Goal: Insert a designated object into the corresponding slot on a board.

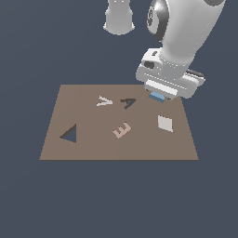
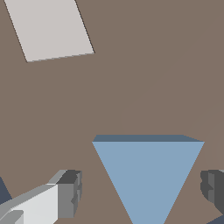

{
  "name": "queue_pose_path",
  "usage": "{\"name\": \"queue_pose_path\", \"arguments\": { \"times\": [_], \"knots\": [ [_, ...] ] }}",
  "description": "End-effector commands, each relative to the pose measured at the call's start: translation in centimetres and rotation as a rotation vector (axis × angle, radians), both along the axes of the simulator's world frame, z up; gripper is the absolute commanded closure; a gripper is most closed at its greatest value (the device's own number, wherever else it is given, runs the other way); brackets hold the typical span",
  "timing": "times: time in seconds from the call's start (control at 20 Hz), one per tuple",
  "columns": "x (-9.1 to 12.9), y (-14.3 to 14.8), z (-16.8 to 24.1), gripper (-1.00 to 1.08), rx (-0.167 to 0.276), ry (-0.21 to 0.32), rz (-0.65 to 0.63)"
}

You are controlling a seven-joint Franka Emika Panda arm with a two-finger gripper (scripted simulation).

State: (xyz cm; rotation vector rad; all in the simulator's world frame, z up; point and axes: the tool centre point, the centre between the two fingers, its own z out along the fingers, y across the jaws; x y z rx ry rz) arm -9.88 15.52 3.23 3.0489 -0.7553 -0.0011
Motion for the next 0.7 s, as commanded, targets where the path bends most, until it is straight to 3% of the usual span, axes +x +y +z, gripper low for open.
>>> {"name": "queue_pose_path", "arguments": {
  "times": [0.0,0.05,0.65],
  "knots": [
    [0.03,0.02,-0.24,-0.92,0.000,-0.001,0.000],
    [0.03,0.02,-0.24,1.08,0.000,-0.001,0.000],
    [0.03,0.05,-0.05,1.08,0.001,-0.001,0.000]
  ]
}}
